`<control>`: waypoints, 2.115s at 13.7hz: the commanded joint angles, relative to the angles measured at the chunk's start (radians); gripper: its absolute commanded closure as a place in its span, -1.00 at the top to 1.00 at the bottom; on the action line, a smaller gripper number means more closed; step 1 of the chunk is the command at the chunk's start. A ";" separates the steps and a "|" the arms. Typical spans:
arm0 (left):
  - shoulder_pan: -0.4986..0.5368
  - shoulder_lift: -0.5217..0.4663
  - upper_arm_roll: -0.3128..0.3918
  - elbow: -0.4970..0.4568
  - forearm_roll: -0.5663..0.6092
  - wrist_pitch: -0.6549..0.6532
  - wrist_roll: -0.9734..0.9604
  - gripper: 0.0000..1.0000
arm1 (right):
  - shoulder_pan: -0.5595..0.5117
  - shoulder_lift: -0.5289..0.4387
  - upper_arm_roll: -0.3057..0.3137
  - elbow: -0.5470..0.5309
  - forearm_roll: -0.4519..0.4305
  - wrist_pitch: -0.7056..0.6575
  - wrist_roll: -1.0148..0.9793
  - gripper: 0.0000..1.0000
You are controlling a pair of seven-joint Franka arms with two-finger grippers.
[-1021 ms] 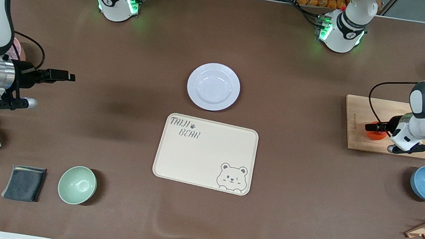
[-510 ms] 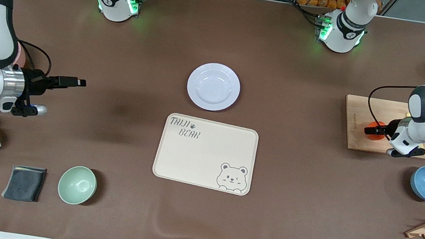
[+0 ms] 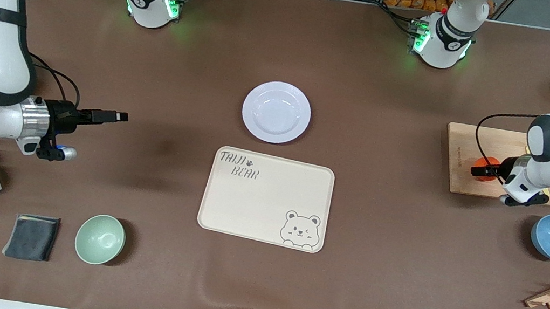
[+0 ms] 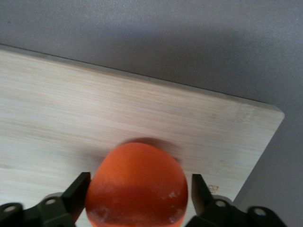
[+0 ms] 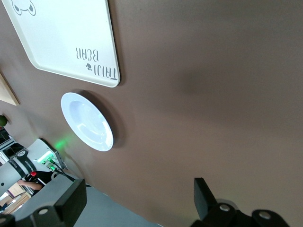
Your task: Place orange and plate with both arms
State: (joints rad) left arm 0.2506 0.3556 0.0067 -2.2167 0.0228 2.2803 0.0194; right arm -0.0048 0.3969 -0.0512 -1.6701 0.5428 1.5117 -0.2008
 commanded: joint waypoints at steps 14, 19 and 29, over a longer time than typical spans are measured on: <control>-0.083 0.005 -0.450 0.365 -0.039 -0.320 -0.457 -0.43 | 0.015 -0.006 0.004 -0.206 0.232 0.079 -0.021 1.00; -0.313 0.052 -0.456 0.436 -0.063 -0.318 -0.786 -0.43 | 0.052 -0.004 0.002 -0.270 0.325 0.131 -0.089 1.00; -0.566 0.166 -0.455 0.471 -0.060 -0.196 -1.091 -0.42 | 0.175 -0.001 0.004 -0.450 0.549 0.328 -0.316 1.00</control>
State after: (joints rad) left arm -0.2714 0.4894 -0.4550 -1.7687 -0.0240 2.0533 -1.0084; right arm 0.1491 0.4045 -0.0412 -2.0710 1.0288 1.8116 -0.4590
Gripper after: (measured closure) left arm 0.264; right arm 0.000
